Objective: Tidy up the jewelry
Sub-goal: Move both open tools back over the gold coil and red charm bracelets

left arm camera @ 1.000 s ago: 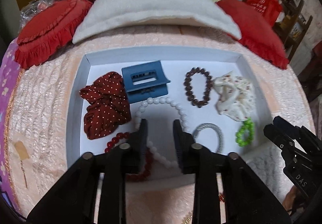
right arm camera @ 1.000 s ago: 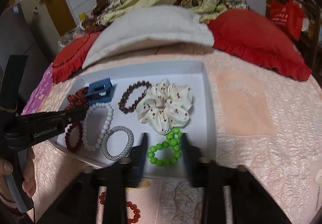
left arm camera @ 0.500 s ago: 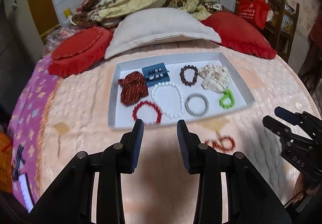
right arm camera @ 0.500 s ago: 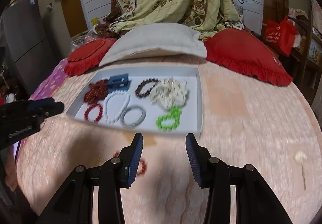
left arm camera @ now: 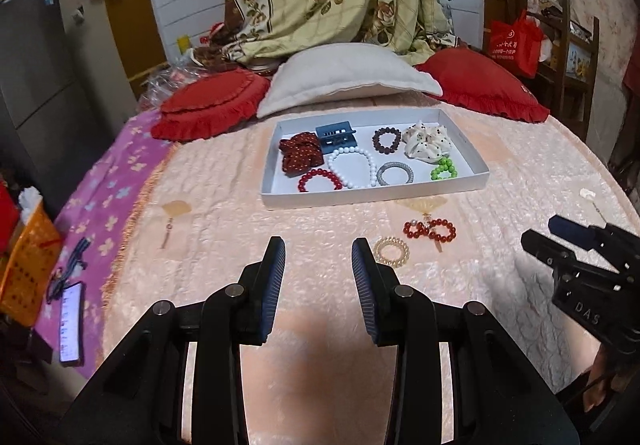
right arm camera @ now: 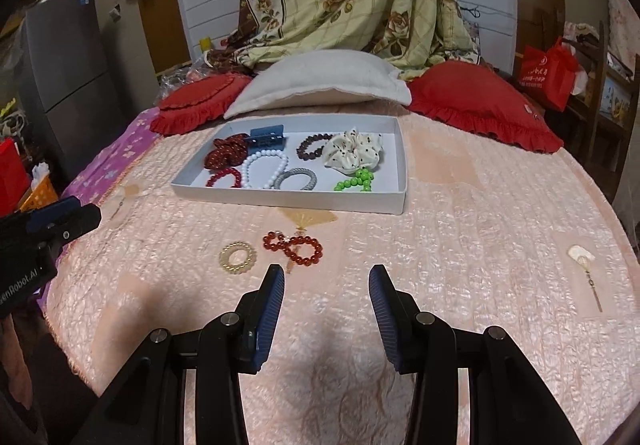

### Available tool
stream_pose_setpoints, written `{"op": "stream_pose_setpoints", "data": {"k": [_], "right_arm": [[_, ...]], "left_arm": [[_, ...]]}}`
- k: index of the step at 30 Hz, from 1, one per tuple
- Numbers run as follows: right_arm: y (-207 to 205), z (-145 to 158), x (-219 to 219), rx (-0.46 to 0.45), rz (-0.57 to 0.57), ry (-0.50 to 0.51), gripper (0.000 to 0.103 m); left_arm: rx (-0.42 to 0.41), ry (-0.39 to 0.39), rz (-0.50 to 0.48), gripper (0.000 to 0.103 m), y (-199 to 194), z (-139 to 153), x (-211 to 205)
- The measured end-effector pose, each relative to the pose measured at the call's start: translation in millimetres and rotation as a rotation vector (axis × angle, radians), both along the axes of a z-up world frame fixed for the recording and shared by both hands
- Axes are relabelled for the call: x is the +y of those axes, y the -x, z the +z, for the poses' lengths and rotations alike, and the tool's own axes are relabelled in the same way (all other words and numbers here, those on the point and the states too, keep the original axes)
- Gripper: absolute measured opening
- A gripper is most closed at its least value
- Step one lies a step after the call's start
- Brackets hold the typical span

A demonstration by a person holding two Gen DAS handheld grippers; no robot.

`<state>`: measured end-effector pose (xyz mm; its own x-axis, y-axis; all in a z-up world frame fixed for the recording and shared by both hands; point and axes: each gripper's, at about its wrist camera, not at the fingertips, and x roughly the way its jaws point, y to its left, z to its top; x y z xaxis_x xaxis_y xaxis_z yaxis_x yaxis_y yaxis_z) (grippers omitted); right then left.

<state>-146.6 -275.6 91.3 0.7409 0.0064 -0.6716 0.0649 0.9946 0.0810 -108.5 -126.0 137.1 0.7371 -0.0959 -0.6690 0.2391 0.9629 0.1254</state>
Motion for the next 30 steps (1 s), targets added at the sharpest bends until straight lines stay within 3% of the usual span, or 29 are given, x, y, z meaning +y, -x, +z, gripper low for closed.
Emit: {"op": "stream_pose_setpoints", "data": {"k": [16,30], "right_arm": [[17,9,17,-0.022,0.015,0.018,0.042],[16,-11,18,0.025,0.009,-0.001,0.042]], "left_arm": [[-0.059,-0.011,0.041,0.035,28,9,18],[0.025,0.026,0.076,0.036,19,-14,35]]}}
